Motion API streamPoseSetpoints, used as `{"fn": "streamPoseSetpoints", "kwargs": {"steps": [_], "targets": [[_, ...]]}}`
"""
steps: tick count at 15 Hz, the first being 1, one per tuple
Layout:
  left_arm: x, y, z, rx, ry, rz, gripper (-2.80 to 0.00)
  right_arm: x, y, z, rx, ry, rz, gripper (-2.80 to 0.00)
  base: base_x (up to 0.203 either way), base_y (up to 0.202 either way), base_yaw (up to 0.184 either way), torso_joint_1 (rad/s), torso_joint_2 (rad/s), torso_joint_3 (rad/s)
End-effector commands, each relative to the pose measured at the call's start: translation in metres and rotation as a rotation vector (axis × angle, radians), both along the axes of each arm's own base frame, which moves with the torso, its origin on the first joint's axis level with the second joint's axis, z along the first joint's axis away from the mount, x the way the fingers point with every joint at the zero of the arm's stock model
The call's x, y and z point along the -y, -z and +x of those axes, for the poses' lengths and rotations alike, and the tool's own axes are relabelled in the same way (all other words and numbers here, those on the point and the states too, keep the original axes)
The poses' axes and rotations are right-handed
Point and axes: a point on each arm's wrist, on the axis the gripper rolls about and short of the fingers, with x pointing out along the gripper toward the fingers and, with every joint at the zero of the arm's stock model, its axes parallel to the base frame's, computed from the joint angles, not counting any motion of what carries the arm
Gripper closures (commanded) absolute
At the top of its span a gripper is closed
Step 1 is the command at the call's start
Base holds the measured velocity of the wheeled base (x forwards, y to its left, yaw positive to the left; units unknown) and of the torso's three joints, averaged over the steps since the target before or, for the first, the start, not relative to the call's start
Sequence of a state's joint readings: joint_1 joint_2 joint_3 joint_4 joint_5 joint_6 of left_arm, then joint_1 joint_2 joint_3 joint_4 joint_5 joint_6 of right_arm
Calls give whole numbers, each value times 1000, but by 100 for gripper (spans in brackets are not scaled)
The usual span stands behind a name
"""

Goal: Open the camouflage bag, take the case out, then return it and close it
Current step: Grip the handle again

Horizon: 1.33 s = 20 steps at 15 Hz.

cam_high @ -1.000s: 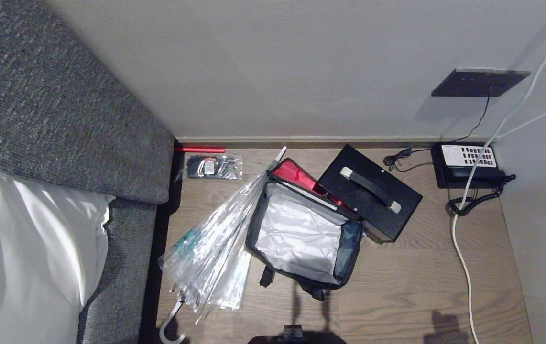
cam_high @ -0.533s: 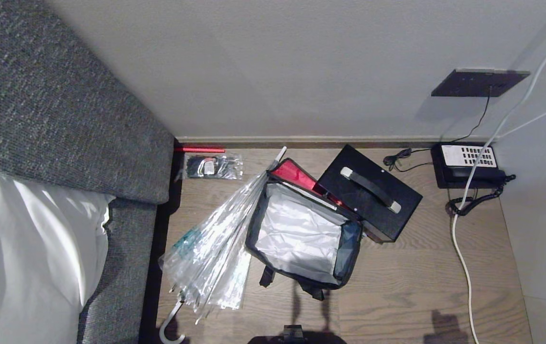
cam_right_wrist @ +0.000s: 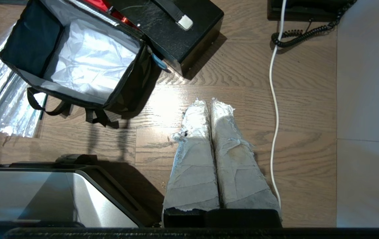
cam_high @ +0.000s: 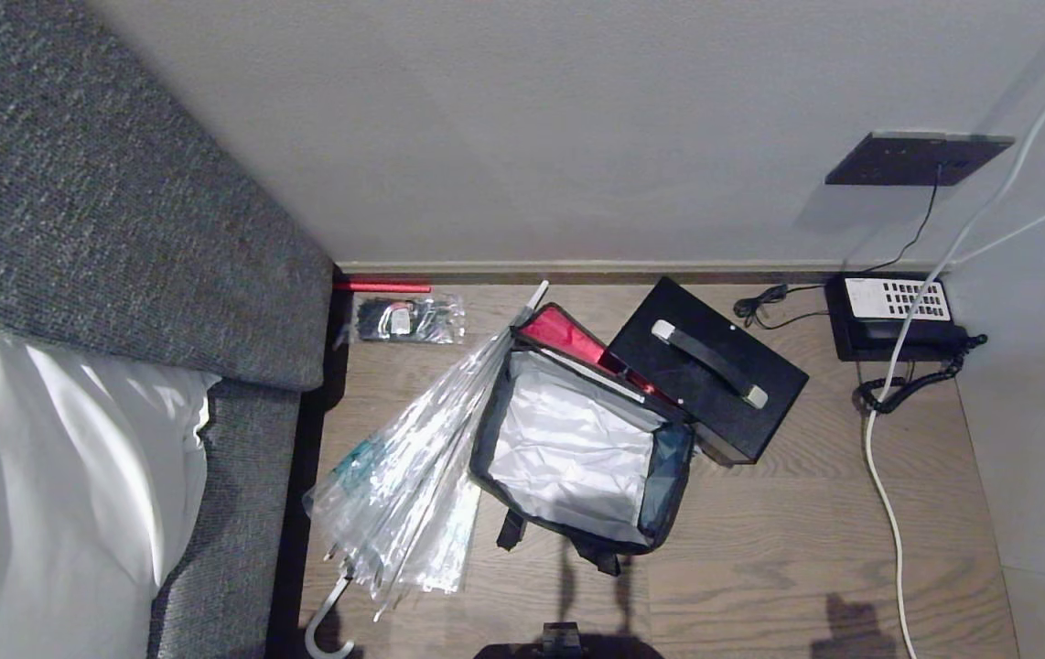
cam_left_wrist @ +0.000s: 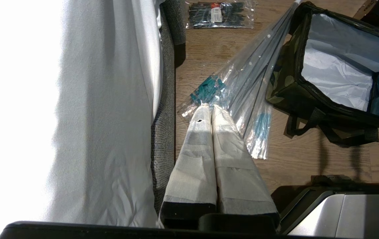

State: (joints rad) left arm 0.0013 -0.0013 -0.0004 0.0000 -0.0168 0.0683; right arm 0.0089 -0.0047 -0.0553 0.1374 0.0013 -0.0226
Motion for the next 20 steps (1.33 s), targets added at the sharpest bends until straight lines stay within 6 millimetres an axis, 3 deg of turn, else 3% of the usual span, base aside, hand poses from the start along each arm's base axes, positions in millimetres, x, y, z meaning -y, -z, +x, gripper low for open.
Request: {"fn": "streamPoseSetpoints", "kwargs": {"steps": [1, 20], "targets": [[0, 0, 0, -1, -1, 1, 0, 0, 1, -2, 25, 0, 0, 0, 0, 0, 0, 0, 0, 0], [0, 0, 0, -2, 0, -2, 0, 0, 1, -2, 25, 1, 0, 0, 0, 0, 0, 0, 0, 0]]}}
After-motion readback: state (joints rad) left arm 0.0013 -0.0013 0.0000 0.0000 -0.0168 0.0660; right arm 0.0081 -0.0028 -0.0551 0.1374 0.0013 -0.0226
